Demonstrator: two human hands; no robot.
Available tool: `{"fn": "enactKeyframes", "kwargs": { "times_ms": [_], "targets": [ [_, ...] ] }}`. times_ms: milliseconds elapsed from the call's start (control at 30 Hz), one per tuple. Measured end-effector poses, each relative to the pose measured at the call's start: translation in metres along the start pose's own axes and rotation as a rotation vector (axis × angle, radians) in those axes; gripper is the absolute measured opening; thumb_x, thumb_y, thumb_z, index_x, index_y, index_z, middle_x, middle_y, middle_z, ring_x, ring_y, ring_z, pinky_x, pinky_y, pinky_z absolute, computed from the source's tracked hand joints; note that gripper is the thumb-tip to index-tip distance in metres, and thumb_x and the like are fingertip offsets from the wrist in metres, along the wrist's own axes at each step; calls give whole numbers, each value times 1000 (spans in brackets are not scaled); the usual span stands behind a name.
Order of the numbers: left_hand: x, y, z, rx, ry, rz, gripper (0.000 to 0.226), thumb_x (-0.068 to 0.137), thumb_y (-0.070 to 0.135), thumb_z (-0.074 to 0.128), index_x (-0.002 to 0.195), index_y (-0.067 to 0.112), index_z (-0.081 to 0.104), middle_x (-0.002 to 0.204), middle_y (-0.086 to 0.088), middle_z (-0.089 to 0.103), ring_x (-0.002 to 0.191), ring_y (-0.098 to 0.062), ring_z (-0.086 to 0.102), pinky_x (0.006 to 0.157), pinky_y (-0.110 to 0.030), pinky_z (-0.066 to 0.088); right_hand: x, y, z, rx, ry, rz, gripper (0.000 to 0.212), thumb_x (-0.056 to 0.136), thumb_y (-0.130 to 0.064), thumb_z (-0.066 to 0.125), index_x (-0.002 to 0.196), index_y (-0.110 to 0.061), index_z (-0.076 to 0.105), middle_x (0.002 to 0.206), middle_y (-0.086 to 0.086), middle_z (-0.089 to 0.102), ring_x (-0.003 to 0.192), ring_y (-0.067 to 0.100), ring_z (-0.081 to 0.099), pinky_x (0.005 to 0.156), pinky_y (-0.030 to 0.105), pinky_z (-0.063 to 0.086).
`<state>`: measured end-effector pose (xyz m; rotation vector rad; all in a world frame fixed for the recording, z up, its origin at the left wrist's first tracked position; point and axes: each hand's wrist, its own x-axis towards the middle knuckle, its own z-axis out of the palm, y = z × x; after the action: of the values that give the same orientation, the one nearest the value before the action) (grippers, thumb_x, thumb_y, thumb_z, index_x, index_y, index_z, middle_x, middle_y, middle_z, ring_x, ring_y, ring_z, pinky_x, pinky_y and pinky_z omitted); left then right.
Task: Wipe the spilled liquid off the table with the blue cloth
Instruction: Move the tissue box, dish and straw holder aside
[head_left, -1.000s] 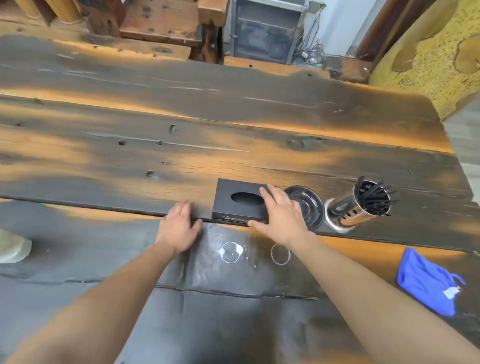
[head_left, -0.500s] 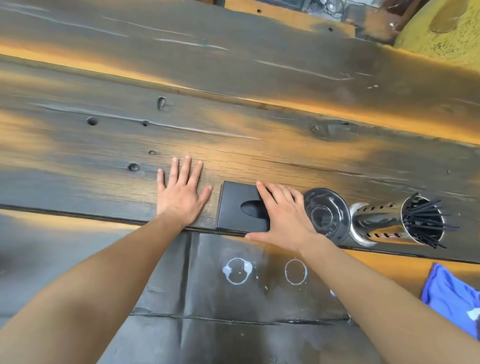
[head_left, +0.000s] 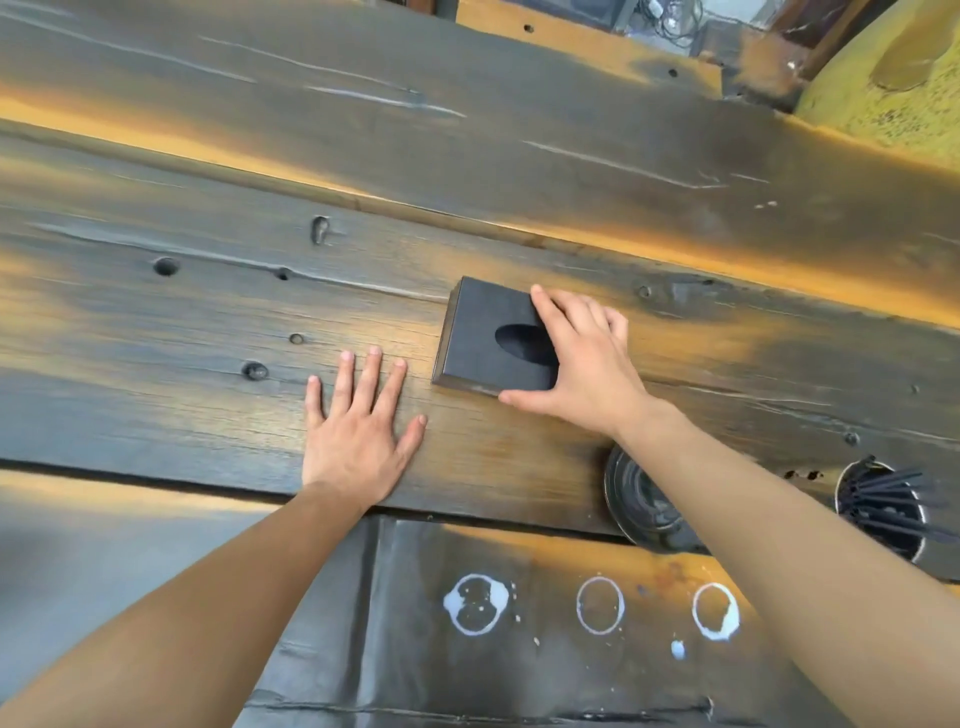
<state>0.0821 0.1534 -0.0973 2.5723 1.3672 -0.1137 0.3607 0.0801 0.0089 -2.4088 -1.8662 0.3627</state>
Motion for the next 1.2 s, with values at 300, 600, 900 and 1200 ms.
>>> {"fn": "enactKeyframes", "kwargs": {
  "times_ms": [300, 600, 900, 1200],
  "targets": [
    [-1, 0, 2, 35, 12, 1, 74, 99, 71, 15, 164, 34, 12, 171, 5, 6, 159, -24, -2, 124, -59, 6, 76, 8, 6, -25, -30, -2, 124, 65, -90, 58, 163, -22, 23, 157, -1, 39, 146, 23, 32, 121, 46, 19],
    [-1, 0, 2, 37, 26, 0, 74, 99, 71, 16, 164, 36, 10, 172, 5, 4, 159, -23, -5, 124, -59, 6, 83, 11, 5, -76, -30, -37, 132, 62, -95, 56, 165, -23, 14, 168, 1, 27, 156, 22, 20, 125, 49, 12],
    [-1, 11, -6, -77, -26, -35, 72, 99, 66, 23, 162, 34, 17, 171, 6, 5, 159, -22, -6, 124, -52, -6, -34, 16, 3, 190, 192, 298, 86, 86, -75, 59, 155, -25, 42, 157, -3, 45, 145, 18, 36, 115, 44, 31],
    [-15, 127, 2, -149, -87, 254, 69, 98, 60, 30, 160, 30, 28, 170, 2, 17, 158, -21, 8, 126, -51, 10, -210, 40, 47, 381, 246, 928, 62, 97, -43, 69, 144, -6, 53, 133, 13, 53, 127, 30, 48, 108, 42, 42]
  ]
}}
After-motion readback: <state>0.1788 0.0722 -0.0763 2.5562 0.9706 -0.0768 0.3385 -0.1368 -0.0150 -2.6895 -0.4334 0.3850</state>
